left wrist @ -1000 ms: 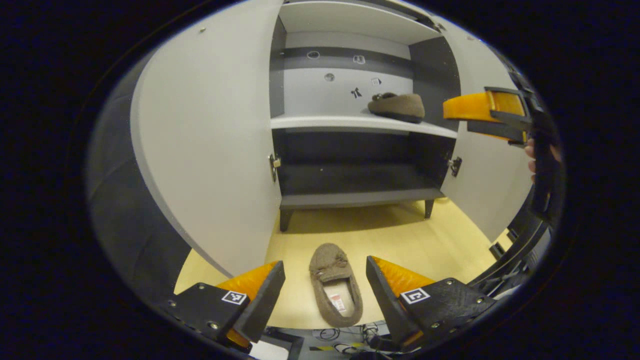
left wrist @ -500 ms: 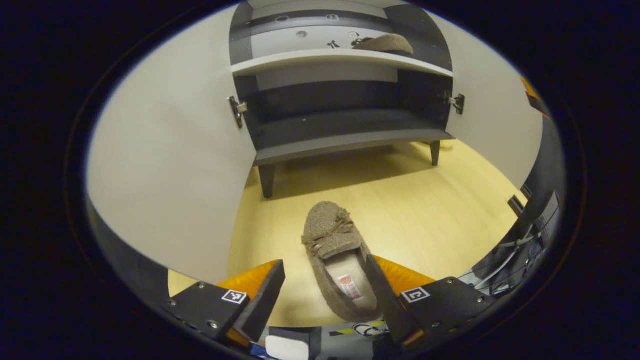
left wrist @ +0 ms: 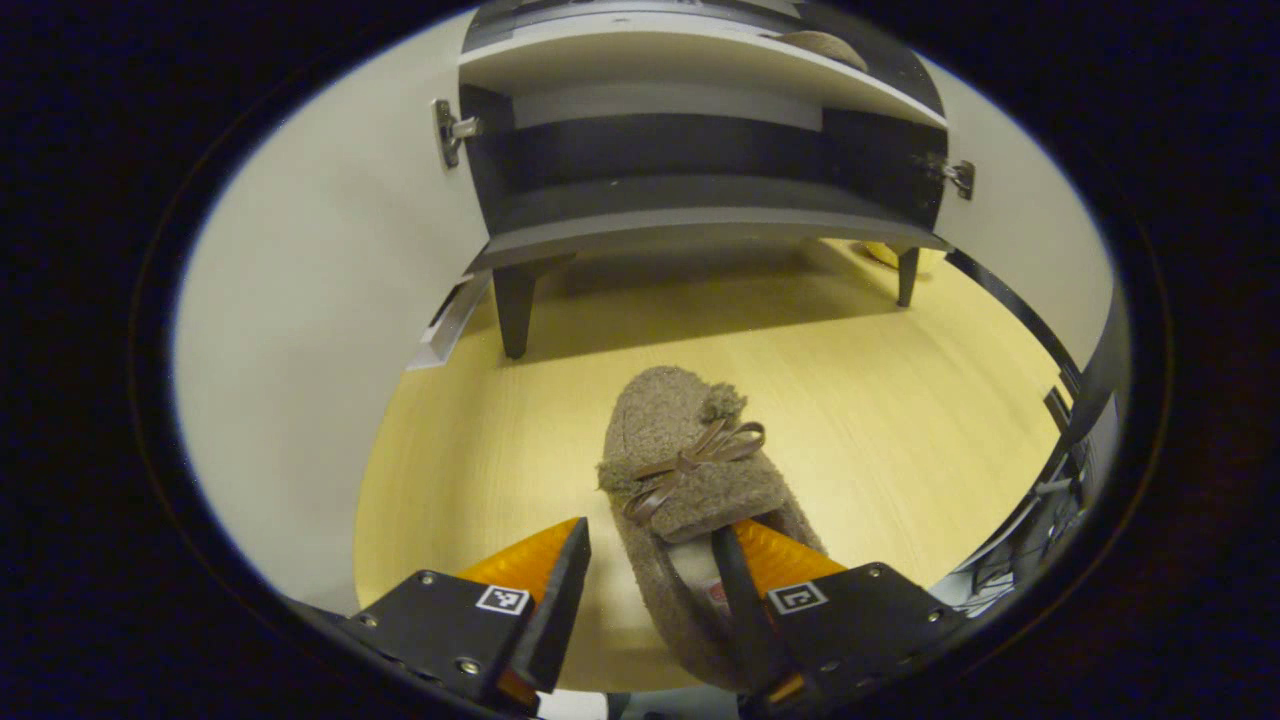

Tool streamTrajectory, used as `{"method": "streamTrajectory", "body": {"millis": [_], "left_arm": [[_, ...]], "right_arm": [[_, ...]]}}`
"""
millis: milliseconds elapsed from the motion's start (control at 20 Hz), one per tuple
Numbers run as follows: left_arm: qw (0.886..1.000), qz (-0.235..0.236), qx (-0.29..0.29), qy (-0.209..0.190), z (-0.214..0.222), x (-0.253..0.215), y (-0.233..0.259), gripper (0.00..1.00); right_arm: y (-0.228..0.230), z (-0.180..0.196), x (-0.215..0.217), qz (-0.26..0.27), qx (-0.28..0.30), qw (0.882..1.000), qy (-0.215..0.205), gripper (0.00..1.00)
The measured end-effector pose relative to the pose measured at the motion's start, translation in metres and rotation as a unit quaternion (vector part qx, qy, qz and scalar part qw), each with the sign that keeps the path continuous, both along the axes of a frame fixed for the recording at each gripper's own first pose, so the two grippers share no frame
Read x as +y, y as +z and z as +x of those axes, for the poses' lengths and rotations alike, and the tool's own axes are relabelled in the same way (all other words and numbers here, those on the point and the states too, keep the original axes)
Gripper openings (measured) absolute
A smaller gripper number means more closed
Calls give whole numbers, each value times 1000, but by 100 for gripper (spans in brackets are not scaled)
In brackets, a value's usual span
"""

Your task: Grab one shoe with the right hand and put it into the shoe cabinet, grab the other shoe with the left hand and put it into the shoe cabinet; then close the right door with the right hand and the left door with the left hand.

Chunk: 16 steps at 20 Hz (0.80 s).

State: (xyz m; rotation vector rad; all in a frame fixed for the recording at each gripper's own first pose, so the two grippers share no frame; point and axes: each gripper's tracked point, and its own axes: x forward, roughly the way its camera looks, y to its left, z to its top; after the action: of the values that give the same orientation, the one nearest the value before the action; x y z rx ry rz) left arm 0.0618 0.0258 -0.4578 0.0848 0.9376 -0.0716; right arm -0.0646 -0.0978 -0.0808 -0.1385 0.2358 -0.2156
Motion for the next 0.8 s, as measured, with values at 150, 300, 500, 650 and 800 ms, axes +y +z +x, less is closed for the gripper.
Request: {"method": "streamTrajectory", "body": {"millis": [150,300,500,650,800], "left_arm": [[1000,9,-18,-16,8,-4,1,57],[999,40,-13,-7,7,4,-2,46],[997,65,-9,38,13,13,1,8],[998,17,-4,59,16,4,3,2],[997,22,-3,70,16,1,13,2]], "right_arm": [[4,-21,-26,-44,3,998,-37,99],[15,-21,-30,-41,-8,998,-39,99],[17,-5,-56,-29,-11,998,-53,97],[20,7,-81,-8,-18,998,-63,97],[23,18,-109,10,-23,997,-77,97]]}}
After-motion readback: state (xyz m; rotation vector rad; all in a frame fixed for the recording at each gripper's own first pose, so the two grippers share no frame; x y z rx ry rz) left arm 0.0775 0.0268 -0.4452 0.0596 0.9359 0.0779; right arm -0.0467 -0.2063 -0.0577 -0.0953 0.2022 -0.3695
